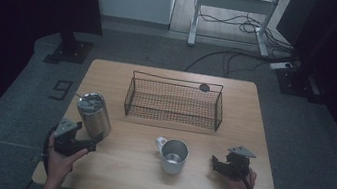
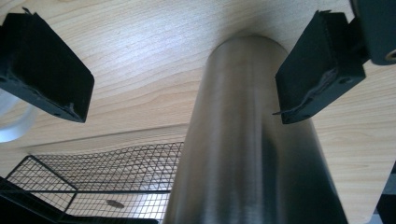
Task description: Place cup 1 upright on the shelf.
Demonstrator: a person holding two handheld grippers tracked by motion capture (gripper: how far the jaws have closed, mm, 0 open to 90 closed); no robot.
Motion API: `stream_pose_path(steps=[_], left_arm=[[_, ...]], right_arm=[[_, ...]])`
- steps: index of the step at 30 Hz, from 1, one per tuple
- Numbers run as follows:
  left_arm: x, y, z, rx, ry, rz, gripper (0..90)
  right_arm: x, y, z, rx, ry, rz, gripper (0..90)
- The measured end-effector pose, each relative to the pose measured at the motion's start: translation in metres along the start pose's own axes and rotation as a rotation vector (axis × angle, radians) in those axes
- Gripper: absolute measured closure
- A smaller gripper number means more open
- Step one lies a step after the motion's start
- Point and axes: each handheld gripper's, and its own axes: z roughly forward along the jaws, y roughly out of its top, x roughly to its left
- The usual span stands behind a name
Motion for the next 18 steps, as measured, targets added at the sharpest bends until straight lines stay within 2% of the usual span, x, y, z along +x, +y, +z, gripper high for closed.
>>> stream_pose_path(steps=[9, 18], left_arm=[[0.011, 0.000, 0.006, 0.006, 0.029, -0.018, 3.2], [0.018, 0.004, 0.012, 0.019, 0.046, 0.001, 1.6]], right_arm=[[0.000, 0.000, 0.000, 0.000, -0.001, 0.001, 14.7], [0.000, 0.000, 0.000, 0.000, -0.001, 0.001, 14.7]])
